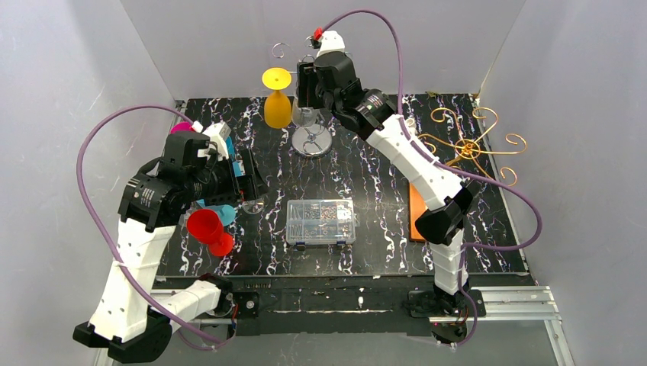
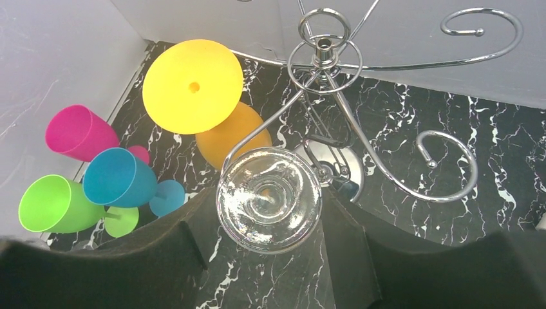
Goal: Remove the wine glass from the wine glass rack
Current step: Pick up the wine glass from the wine rack.
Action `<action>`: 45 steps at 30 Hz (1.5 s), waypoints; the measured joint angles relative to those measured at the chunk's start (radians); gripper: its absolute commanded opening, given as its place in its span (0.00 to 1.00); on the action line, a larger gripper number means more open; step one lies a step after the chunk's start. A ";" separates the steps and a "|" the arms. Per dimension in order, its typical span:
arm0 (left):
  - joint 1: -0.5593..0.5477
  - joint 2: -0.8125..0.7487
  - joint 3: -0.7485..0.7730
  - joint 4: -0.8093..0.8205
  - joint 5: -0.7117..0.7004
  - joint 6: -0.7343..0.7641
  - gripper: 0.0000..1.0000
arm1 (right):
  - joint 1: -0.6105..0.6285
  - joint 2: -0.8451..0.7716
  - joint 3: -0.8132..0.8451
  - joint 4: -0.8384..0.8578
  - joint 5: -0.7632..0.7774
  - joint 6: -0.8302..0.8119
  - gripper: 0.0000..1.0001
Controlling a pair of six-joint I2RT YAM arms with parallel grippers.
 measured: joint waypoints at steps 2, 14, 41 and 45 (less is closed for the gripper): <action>0.000 0.000 0.000 0.000 0.000 0.000 0.98 | 0.000 -0.002 -0.005 0.002 -0.008 0.000 0.44; 0.000 0.000 -0.005 0.000 -0.007 0.000 0.98 | 0.000 -0.002 -0.006 0.011 -0.051 -0.010 0.44; 0.000 0.021 -0.005 0.000 -0.023 0.004 0.98 | 0.003 0.048 -0.005 0.095 -0.085 -0.057 0.44; 0.000 0.021 -0.005 0.000 -0.026 0.007 0.98 | 0.003 0.051 -0.005 0.105 -0.082 -0.060 0.44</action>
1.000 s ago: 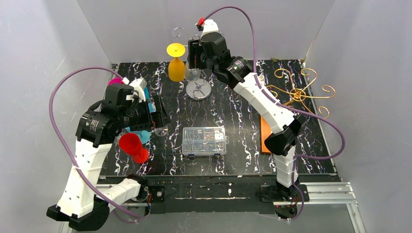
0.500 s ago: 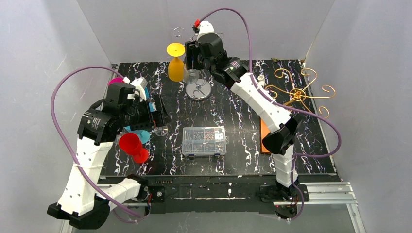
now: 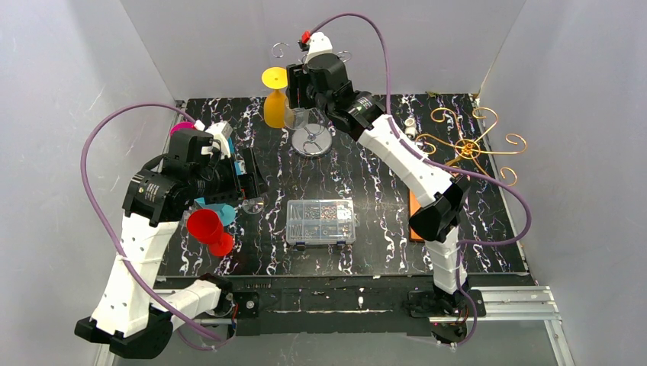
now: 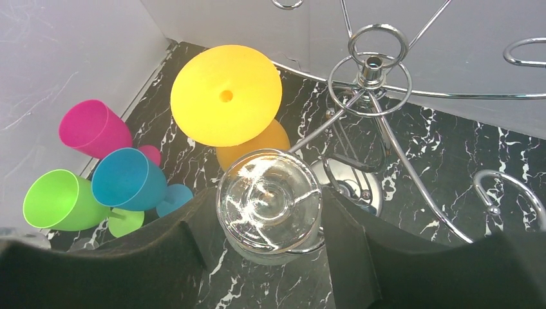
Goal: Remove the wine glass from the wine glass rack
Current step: Pick up the wine glass from the wine rack.
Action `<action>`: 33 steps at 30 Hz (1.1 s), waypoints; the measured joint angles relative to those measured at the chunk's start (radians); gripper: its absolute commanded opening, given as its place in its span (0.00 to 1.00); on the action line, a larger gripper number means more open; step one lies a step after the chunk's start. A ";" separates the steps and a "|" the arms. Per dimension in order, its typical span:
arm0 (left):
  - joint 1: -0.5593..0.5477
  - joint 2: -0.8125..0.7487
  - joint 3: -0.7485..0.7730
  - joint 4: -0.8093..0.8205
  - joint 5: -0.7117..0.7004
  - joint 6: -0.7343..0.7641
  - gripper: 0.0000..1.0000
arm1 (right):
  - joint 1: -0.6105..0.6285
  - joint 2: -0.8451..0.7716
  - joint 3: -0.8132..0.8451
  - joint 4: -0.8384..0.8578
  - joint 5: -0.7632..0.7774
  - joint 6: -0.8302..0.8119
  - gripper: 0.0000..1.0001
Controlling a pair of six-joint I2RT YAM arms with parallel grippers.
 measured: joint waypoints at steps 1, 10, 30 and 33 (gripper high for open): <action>0.000 0.000 0.000 0.000 0.000 0.001 0.98 | 0.000 0.001 0.000 0.003 0.002 -0.002 0.44; 0.000 0.008 0.000 0.000 -0.001 0.004 0.98 | 0.000 0.013 0.000 0.027 0.026 -0.022 0.44; 0.000 0.020 0.001 0.000 -0.001 0.005 0.98 | 0.000 0.014 0.006 0.035 0.093 -0.051 0.44; 0.000 0.020 0.002 0.000 -0.001 0.005 0.98 | 0.000 0.014 0.006 0.035 0.102 -0.052 0.44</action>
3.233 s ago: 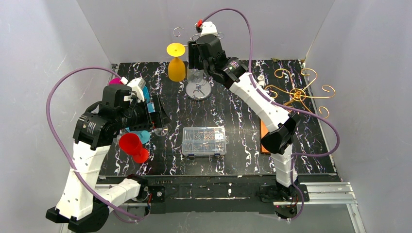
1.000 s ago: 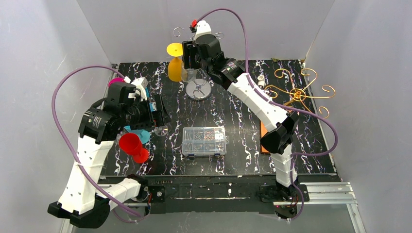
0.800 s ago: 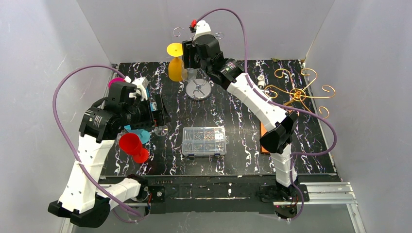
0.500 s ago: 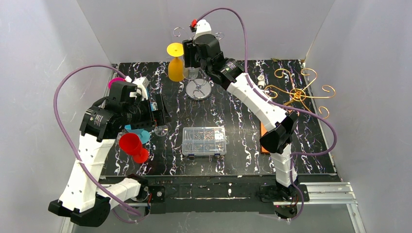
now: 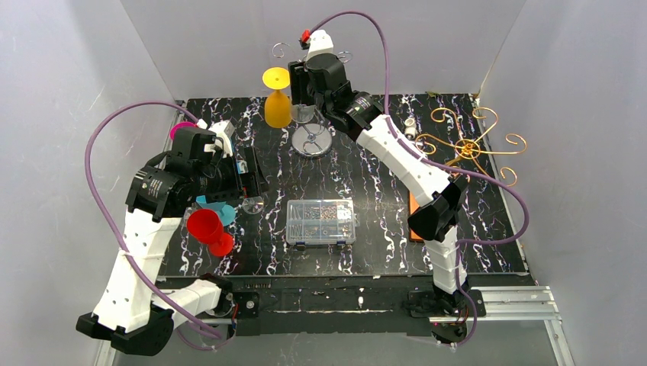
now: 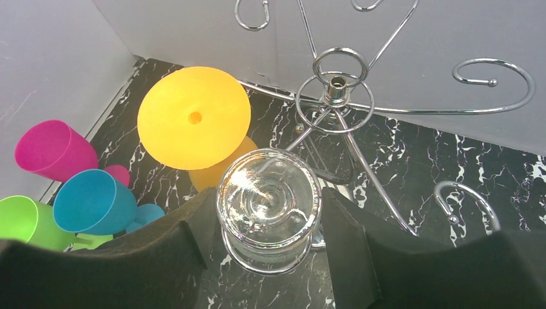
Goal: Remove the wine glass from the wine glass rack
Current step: Pick up the wine glass from the wine rack.
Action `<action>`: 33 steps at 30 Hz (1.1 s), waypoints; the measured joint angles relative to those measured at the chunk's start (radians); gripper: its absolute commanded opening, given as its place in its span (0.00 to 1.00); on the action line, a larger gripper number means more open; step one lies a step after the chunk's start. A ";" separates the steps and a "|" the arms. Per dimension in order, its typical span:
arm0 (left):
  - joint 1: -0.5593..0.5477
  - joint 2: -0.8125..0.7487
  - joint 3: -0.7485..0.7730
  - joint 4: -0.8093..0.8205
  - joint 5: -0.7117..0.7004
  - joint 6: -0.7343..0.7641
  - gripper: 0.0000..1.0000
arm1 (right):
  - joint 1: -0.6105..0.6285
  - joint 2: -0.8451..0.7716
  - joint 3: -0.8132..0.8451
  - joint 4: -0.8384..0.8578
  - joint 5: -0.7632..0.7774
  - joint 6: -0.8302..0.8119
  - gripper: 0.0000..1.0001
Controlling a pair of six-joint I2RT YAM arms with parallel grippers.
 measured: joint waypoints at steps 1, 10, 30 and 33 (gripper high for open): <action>0.000 0.000 0.000 0.000 0.000 0.000 0.98 | 0.000 0.000 0.000 0.000 0.001 -0.001 0.44; 0.000 0.000 0.000 0.000 0.000 0.000 0.98 | -0.007 0.000 0.000 0.000 0.004 -0.001 0.44; 0.000 0.000 0.000 0.000 0.000 0.000 0.98 | -0.050 0.000 -0.002 -0.016 0.004 0.006 0.43; 0.000 0.000 0.000 0.001 0.001 -0.001 0.98 | -0.050 0.000 -0.006 -0.019 0.004 0.006 0.43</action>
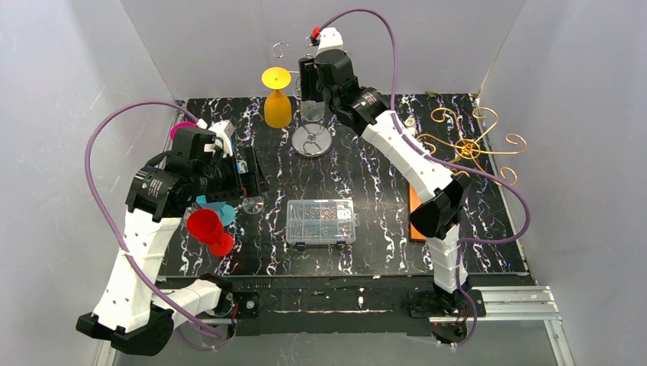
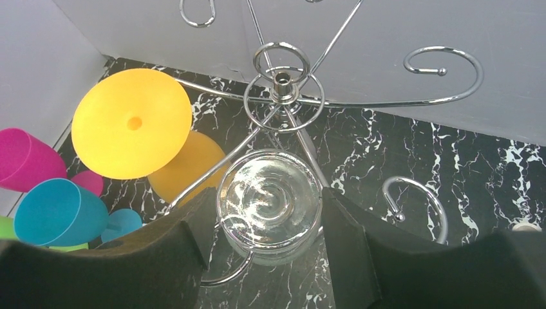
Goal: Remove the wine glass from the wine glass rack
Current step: Pick up the wine glass from the wine rack.
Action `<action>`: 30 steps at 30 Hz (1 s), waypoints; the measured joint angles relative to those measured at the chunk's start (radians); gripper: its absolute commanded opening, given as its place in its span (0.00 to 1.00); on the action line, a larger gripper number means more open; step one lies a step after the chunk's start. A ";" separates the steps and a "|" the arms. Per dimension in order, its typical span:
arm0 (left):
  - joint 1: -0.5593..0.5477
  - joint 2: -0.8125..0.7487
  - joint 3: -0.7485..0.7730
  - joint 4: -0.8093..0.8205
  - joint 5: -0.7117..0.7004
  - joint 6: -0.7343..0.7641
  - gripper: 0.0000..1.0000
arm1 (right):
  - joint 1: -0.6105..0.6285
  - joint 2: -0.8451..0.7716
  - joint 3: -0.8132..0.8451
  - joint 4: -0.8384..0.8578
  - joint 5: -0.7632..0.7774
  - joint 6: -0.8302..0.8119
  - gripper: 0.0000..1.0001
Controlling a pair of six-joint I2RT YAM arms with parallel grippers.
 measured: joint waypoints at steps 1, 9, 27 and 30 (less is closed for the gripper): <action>0.000 0.000 0.000 0.001 0.000 0.000 0.98 | 0.000 0.000 0.000 -0.004 0.000 0.000 0.42; 0.000 0.002 0.000 0.025 0.019 -0.006 0.98 | 0.002 -0.016 -0.019 -0.021 0.009 0.001 0.42; -0.001 0.005 -0.048 0.241 0.119 -0.164 0.98 | 0.003 -0.147 -0.082 -0.094 0.034 0.023 0.40; -0.008 0.005 -0.097 0.341 0.126 -0.233 0.98 | 0.003 -0.172 -0.085 -0.122 0.028 0.034 0.40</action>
